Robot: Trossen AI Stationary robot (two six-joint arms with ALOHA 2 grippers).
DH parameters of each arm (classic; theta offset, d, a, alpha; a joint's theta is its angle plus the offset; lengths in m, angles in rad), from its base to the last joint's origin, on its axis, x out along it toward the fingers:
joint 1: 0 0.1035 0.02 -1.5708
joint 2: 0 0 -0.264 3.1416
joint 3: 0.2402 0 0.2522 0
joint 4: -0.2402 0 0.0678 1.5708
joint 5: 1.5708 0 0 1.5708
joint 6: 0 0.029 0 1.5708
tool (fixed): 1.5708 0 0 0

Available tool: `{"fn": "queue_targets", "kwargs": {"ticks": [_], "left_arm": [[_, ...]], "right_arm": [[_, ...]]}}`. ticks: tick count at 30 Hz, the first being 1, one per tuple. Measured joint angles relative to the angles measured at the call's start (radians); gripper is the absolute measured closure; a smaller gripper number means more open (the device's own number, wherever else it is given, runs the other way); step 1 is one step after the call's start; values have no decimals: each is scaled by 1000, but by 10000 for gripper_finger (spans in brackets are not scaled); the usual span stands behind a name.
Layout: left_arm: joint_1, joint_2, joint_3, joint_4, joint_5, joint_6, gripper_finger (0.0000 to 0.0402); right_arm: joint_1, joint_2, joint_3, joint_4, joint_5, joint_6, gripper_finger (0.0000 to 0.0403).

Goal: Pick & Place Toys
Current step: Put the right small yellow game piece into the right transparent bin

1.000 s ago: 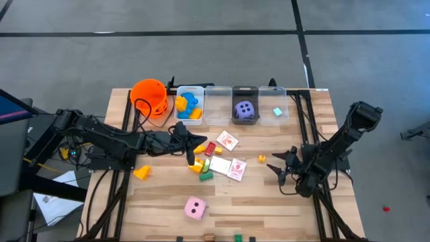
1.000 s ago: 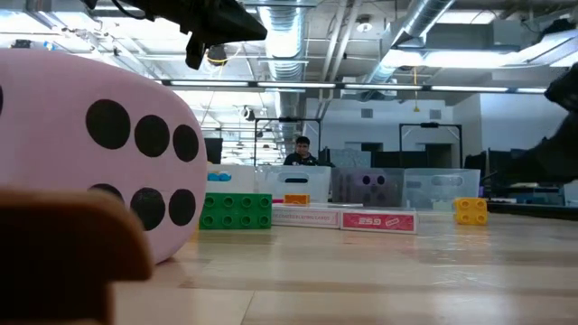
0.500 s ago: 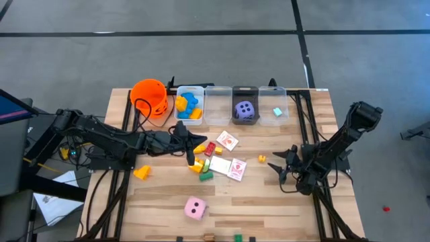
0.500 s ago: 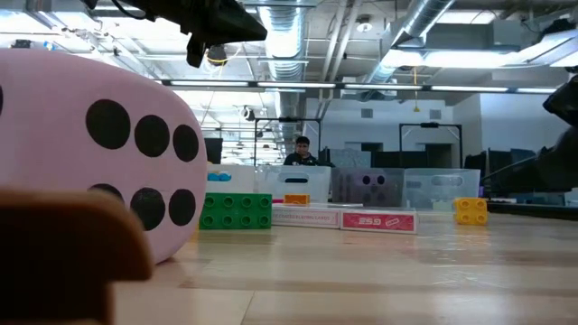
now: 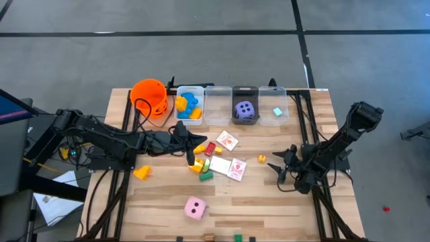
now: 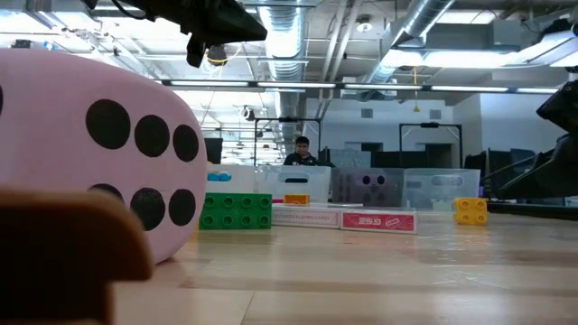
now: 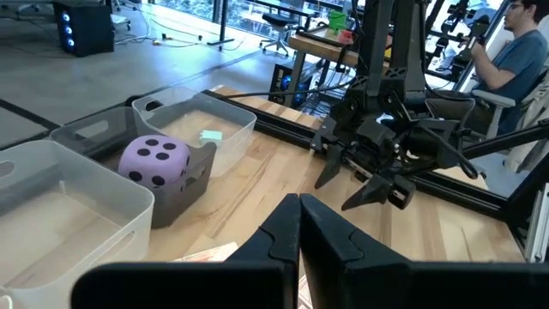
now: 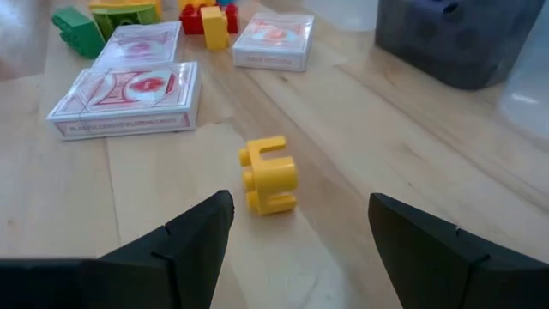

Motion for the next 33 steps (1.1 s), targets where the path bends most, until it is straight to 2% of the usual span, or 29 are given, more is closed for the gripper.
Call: {"fn": "queue_targets", "kwargs": {"ticks": [6, 12, 18, 22, 28, 33], "left_arm": [[0, 0, 0, 0, 0, 0, 402], [0, 0, 0, -1, 1, 0, 402], [0, 0, 0, -1, 3, 0, 402], [0, 0, 0, -1, 3, 0, 402], [0, 0, 0, -6, 3, 0, 402], [0, 0, 0, -8, 2, 0, 402]], "right_arm": [[18, 0, -6, 13, 70, 4, 132], [45, 0, -82, 188, 115, -14, 133], [45, 18, -87, 221, 119, -29, 133], [45, 100, -87, 266, 119, 13, 133], [44, 310, -70, 408, 119, 35, 133], [21, 468, -30, 423, 91, 108, 133]]}}
